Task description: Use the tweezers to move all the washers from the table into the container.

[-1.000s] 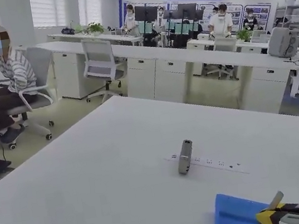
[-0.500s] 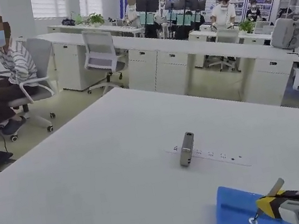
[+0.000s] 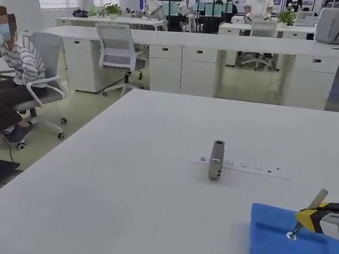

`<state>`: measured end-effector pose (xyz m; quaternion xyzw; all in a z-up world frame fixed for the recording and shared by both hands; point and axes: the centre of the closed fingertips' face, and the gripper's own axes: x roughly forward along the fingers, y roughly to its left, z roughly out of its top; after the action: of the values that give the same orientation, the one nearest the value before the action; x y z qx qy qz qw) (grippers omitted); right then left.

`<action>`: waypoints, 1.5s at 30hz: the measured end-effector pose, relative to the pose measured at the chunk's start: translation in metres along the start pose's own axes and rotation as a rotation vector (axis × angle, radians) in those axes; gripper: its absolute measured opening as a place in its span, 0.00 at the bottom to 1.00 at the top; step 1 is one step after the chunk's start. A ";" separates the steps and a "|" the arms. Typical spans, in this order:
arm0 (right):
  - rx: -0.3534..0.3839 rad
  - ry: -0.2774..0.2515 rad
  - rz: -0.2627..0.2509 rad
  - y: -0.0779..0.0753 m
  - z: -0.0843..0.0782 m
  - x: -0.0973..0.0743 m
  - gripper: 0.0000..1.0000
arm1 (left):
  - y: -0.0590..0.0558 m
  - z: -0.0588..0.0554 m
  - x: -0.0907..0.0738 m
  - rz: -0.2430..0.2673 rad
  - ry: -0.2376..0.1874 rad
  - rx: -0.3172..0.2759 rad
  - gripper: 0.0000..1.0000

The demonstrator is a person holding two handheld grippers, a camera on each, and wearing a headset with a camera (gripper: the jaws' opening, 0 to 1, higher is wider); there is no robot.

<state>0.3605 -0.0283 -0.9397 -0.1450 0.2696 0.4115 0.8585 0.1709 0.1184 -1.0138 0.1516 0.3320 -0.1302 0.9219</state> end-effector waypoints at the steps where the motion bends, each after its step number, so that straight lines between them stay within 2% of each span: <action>1: 0.002 0.001 -0.002 -0.001 0.000 0.002 0.02 | 0.000 0.000 0.000 -0.002 0.002 0.000 0.93; 4: 0.008 0.004 -0.004 -0.004 -0.002 0.005 0.02 | -0.001 -0.001 0.000 -0.002 0.004 0.002 0.93; 10: 0.017 0.029 -0.008 -0.011 -0.011 0.015 0.02 | -0.002 0.004 -0.001 -0.015 -0.020 -0.013 0.93; 17: 0.035 0.078 -0.022 -0.023 -0.031 0.030 0.02 | -0.003 0.005 -0.001 -0.018 -0.027 -0.013 0.93; 25: 0.047 0.107 -0.026 -0.031 -0.045 0.043 0.02 | -0.005 0.005 -0.001 -0.030 -0.026 -0.010 0.92; 29: 0.054 0.123 -0.027 -0.031 -0.053 0.048 0.02 | -0.005 0.008 -0.002 -0.032 -0.043 -0.015 0.92; 32: 0.060 0.129 -0.026 -0.033 -0.058 0.052 0.02 | -0.004 0.010 -0.003 -0.032 -0.055 -0.023 0.92; 37: 0.087 0.136 -0.029 -0.037 -0.065 0.057 0.02 | -0.005 0.009 -0.003 -0.034 -0.046 -0.020 0.92; 45: 0.134 0.127 -0.030 -0.044 -0.066 0.060 0.02 | -0.004 0.007 -0.002 -0.032 -0.036 -0.016 0.92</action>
<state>0.4035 -0.0490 -1.0276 -0.1172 0.3484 0.3695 0.8535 0.1719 0.1125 -1.0082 0.1364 0.3189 -0.1449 0.9266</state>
